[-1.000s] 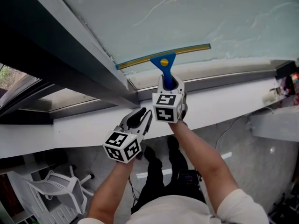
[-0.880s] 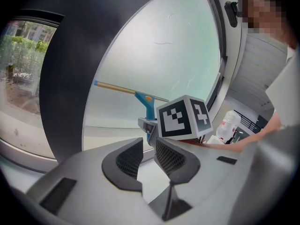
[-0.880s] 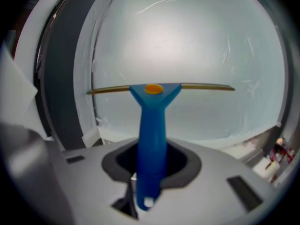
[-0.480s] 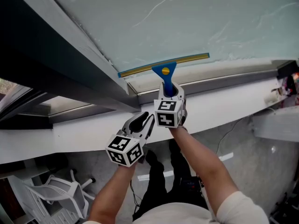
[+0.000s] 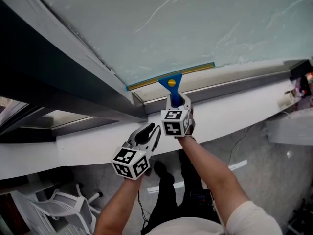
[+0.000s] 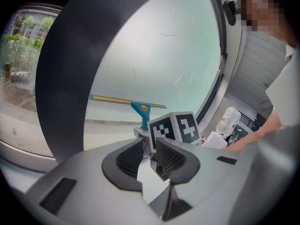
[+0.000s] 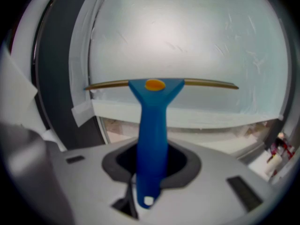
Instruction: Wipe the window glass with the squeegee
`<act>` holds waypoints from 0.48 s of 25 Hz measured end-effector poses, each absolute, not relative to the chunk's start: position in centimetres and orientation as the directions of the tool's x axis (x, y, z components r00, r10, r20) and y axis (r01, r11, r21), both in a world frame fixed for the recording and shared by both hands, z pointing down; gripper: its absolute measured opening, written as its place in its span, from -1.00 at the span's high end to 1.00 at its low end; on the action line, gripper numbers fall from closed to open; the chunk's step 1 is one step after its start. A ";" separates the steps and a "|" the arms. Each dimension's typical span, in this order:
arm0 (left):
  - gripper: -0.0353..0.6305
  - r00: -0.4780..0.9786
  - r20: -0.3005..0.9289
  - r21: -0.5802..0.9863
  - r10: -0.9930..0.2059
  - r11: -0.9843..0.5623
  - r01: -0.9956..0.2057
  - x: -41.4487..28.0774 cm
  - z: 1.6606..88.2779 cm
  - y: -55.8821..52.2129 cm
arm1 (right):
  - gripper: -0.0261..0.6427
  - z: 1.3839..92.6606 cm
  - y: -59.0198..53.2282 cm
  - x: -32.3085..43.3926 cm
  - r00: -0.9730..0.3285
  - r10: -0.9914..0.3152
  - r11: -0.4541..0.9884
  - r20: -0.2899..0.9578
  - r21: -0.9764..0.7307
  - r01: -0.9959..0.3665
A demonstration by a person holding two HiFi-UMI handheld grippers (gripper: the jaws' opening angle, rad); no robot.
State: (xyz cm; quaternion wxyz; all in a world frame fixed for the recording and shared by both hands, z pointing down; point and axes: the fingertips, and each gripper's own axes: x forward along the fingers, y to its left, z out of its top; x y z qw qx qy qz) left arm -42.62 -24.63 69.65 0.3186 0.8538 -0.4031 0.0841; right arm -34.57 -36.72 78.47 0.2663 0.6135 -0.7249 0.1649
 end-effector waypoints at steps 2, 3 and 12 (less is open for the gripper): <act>0.57 0.662 0.403 0.476 -0.632 -0.474 -0.741 -42.7 69.8 -24.6 | 0.56 79.2 -36.7 -34.5 -0.101 -0.795 0.192 0.598 0.090 -0.977; 0.57 0.663 0.404 0.475 -0.631 -0.475 -0.741 -42.7 69.9 -24.5 | 0.56 79.5 -36.6 -34.5 -0.099 -0.792 0.191 0.602 0.090 -0.978; 0.57 0.668 0.415 0.475 -0.618 -0.480 -0.738 -42.8 70.7 -24.1 | 0.56 82.4 -36.4 -34.4 -0.096 -0.771 0.199 0.629 0.096 -0.975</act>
